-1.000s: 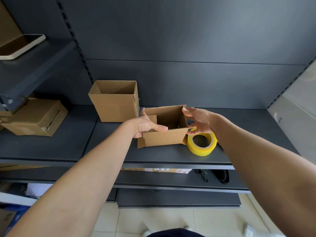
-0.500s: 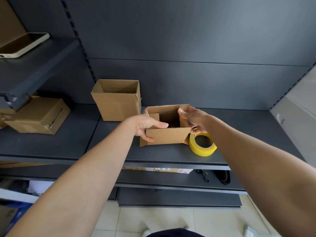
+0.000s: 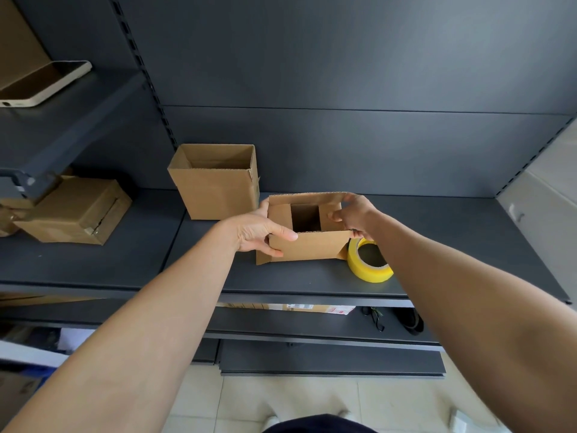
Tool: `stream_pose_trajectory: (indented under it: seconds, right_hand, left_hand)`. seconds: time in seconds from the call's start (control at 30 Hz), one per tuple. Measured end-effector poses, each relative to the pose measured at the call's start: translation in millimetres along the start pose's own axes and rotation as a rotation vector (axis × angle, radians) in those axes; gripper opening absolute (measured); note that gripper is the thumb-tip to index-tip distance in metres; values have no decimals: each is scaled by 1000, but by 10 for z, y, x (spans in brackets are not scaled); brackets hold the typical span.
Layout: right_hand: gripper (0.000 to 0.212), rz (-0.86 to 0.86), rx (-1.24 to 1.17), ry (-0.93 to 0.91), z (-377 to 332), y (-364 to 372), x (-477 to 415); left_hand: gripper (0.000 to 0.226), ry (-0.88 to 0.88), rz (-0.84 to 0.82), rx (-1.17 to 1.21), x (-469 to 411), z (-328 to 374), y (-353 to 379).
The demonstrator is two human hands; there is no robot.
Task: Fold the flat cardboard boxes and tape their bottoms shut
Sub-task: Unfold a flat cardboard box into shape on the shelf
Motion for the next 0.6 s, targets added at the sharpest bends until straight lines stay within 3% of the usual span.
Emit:
stream_pose_trajectory:
  seconds: [0.2,0.37,0.53,0.6]
  right_hand:
    - [34,13,0,8,-25,-9,15]
    - [17,-14,-90,51,1,-22,15]
    - [21,-82,-181,86,32,-4,32]
    - [20,-114,-232,100,40,2,41]
  left_hand:
    - [111,68,11,60,-30,4,-44]
    - [73,133,148,105,-39,16,-100]
    - [27,164,200,12,-70,-17,-147]
    - [18,180,257,-27,-78,-13,-163]
Point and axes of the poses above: each hand's wrist, its own x-axis away from the middle knuckle, its own y-axis out of the palm, z = x × y, the point moved 4 cm from there along -x, towards the middle knuckle, and after that the axes turned 6 degrees about -y, right-handed, at the moved point
